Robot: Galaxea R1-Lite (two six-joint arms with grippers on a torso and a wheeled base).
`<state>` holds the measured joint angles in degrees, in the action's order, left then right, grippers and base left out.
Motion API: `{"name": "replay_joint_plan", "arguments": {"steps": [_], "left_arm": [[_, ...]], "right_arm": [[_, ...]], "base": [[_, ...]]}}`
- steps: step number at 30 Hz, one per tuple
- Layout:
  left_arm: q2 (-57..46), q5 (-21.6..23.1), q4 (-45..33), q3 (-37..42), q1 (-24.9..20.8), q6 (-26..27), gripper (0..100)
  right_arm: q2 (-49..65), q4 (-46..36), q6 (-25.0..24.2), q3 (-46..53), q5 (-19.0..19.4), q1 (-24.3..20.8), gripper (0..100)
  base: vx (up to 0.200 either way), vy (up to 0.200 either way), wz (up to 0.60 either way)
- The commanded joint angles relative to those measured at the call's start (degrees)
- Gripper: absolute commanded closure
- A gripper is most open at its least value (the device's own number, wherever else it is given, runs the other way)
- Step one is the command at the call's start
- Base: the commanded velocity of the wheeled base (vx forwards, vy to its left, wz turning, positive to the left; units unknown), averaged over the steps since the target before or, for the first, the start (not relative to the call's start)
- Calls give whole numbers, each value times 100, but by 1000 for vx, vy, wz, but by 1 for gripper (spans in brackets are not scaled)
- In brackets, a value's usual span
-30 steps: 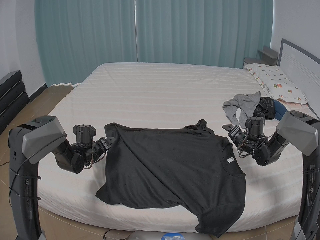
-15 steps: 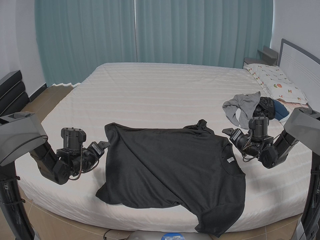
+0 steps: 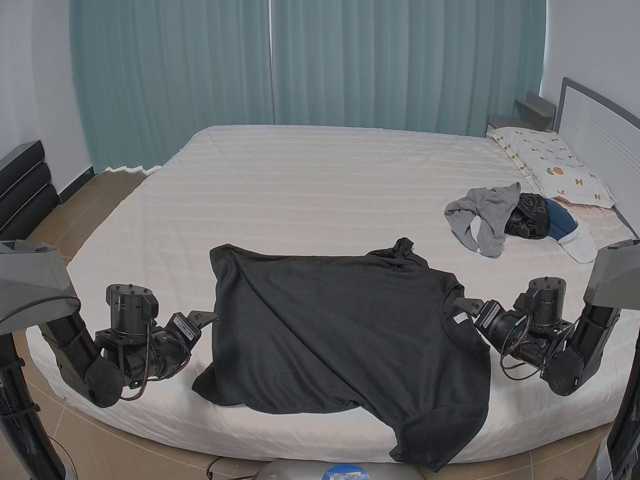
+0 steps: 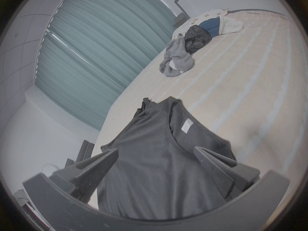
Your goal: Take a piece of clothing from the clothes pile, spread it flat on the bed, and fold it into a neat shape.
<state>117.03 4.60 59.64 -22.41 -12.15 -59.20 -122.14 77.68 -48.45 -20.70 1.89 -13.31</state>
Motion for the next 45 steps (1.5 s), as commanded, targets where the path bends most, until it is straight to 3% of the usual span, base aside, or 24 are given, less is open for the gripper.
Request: {"name": "replay_joint_plan", "arguments": {"steps": [1, 9, 18, 23, 38, 39, 45], "left_arm": [[48, 156, 39, 219, -33, -145, 0], [487, 156, 66, 184, -33, -101, 0], [1305, -284, 1217, -71, -33, 137, 0], [1718, -794, 1217, -466, -41, 567, 0], [1973, -820, 1164, -1143, -41, 673, 0], [1982, -820, 1147, -1143, -41, 681, 100], [1973, -838, 1041, -1073, -77, 813, 100]], "right_arm": [[32, 195, 2, 426, 101, -22, 0], [-258, 617, 37, 593, 242, 39, 0], [-267, 617, 37, 567, 250, -22, 0], [-258, 617, 37, 558, 250, -22, 0], [-249, 617, 28, 532, 250, -40, 0], [-249, 617, 37, 532, 250, -40, 0], [-258, 617, 55, 567, 233, -22, 0]], "base": [[-200, 0, 0], [-200, 0, 0], [-22, 0, 0], [0, 0, 0], [0, 0, 0], [0, 0, 0], [0, 0, 0]]}}
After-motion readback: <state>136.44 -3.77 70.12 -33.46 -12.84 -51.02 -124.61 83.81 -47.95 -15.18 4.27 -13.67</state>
